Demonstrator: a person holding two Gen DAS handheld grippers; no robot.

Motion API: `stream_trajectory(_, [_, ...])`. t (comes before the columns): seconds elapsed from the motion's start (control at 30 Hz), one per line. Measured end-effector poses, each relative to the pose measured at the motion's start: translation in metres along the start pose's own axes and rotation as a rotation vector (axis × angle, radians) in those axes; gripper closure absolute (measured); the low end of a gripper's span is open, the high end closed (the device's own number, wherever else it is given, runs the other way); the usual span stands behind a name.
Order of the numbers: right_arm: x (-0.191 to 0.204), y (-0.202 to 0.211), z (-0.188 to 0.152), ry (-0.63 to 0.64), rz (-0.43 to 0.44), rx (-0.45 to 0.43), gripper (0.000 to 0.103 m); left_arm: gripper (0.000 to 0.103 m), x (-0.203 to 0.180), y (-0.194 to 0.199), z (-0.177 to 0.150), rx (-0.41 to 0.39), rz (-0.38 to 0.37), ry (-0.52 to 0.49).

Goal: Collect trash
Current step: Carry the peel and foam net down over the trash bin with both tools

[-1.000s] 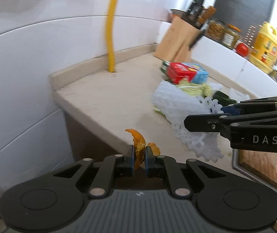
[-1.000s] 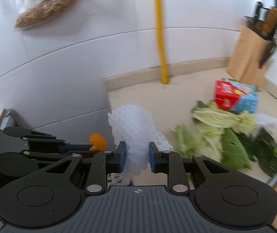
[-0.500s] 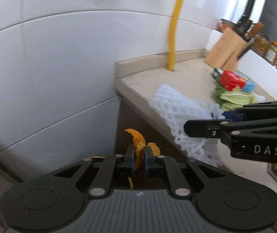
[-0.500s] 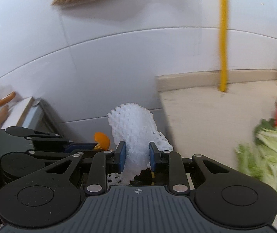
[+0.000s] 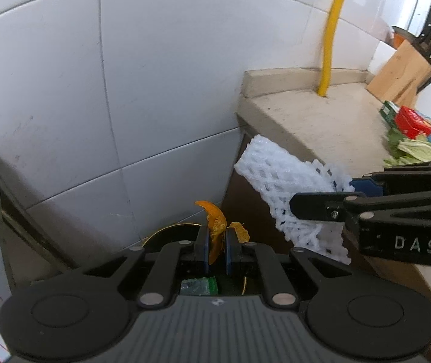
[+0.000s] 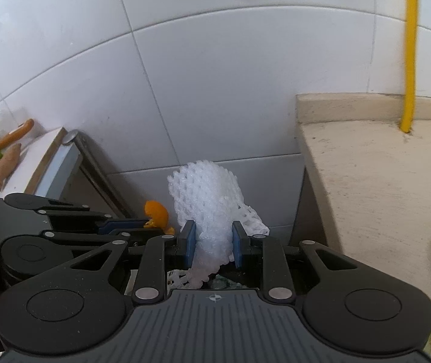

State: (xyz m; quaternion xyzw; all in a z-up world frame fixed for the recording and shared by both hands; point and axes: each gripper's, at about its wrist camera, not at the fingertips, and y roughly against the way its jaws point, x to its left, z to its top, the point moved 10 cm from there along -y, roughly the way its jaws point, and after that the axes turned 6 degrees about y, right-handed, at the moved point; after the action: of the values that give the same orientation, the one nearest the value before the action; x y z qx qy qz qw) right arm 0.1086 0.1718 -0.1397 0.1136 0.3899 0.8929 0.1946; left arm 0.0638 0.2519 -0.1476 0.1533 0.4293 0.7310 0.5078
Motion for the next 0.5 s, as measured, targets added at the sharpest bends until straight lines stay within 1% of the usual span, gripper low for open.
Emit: stream_trajectory(0.5, [0.002,-0.045,-0.005,-0.006,0.027,0.091,0.072,0.096,0.021,-0.034,-0.004,0.088,0.052,0.039])
